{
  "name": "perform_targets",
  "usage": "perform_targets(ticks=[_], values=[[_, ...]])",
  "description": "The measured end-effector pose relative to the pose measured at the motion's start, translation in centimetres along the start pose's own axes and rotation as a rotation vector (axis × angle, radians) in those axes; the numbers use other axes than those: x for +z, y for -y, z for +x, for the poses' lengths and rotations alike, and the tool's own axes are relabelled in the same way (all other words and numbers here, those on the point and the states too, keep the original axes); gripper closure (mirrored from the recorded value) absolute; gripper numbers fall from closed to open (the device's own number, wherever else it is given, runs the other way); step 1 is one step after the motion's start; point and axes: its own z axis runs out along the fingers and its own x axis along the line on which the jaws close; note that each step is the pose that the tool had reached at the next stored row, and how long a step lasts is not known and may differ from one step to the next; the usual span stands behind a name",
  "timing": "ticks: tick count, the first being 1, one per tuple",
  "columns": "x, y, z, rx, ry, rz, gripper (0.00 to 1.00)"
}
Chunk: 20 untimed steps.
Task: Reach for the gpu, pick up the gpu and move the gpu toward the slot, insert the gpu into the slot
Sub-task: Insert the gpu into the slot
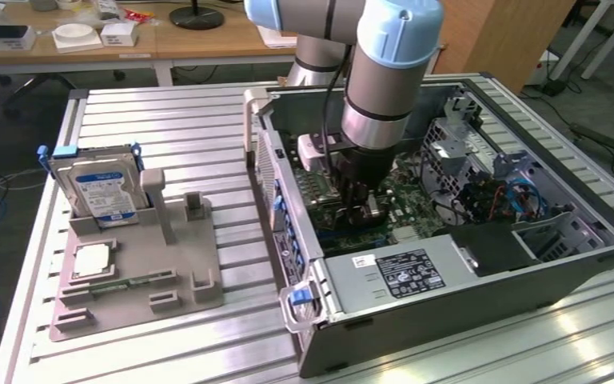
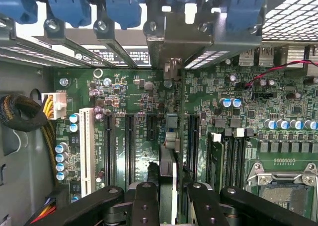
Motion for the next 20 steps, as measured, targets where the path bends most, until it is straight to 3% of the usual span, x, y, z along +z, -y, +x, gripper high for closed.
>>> perform_targets(ticks=[2,14,16,18,19,20], values=[[0.0,-0.02,-0.01,0.0,0.0014,-0.0025,0.73],[0.0,-0.07,-0.02,0.001,0.0017,-0.0028,0.73],[0.09,-0.13,-0.05,0.002,0.004,-0.0025,0.73],[0.01,-0.08,-0.03,0.001,0.002,-0.0026,0.73],[-0.04,-0.06,-0.03,0.001,0.0019,-0.0026,0.66],[-0.2,-0.06,-0.03,0.001,0.0018,-0.0026,0.66]])
